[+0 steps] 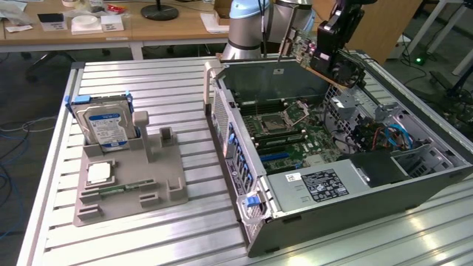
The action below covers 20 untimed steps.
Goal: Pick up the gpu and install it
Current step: 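Insert the gpu into the slot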
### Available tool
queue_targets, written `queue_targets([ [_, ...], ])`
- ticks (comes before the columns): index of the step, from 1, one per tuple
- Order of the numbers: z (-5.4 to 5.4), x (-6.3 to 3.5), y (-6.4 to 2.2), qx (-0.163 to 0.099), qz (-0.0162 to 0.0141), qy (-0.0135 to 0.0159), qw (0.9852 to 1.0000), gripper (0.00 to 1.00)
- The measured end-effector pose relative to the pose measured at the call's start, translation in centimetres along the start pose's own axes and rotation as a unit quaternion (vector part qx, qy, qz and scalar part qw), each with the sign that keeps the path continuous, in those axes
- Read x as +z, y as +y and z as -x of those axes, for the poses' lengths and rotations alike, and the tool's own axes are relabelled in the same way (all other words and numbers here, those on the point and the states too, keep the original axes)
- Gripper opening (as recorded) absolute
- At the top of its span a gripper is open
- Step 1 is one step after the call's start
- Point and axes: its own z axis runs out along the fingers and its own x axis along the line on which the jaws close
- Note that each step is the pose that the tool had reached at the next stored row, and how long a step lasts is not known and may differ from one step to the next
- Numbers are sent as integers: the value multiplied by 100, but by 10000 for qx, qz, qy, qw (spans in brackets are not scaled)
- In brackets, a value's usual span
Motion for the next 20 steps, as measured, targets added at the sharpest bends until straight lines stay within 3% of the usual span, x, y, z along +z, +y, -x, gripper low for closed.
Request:
queue_targets([
  [6,0,0,-1,-338,8,-10,9994,28],
  [11,0,0,-1,-658,16,-19,9978,28],
  [14,0,0,0,-871,21,-25,9962,28],
  [20,0,0,-1,-1303,31,-37,9915,28],
])
